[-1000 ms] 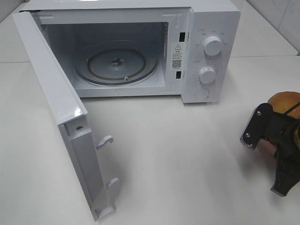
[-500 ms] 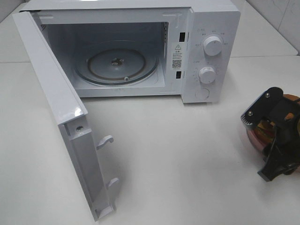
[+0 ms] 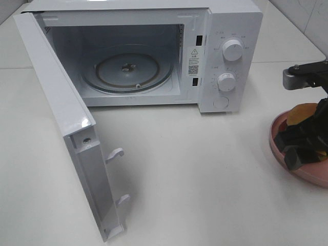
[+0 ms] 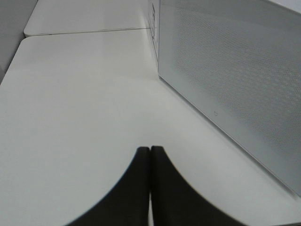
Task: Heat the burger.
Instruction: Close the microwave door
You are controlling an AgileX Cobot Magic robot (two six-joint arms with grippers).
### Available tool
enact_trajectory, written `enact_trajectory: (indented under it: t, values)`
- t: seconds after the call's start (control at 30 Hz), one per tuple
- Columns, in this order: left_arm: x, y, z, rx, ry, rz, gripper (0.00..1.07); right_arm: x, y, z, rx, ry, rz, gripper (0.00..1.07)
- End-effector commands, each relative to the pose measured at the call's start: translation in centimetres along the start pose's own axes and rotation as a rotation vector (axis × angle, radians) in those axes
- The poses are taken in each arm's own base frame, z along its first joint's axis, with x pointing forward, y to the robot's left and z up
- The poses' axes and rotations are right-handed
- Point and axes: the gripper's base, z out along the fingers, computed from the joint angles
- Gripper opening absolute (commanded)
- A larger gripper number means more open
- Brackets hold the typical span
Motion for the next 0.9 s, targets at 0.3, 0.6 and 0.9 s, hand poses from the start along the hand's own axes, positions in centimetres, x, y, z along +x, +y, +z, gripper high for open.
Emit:
enact_trajectory:
  t: [0.3, 0.6, 0.9]
  values:
    - [0.1, 0.0, -0.2, 0.0, -0.024, -0.004, 0.0, -1.4, -3.2, -2.9, -0.018, 0.088, 0.147, 0.73]
    - [0.1, 0.0, -0.2, 0.0, -0.024, -0.004, 0.0, 0.7, -3.8, -5.5, -0.015, 0.101, 0.229, 0.73]
    - [0.1, 0.0, -0.2, 0.0, -0.024, -0.004, 0.0, 6.9, -3.8, -10.0, -0.033, -0.132, 0.235, 0.73]
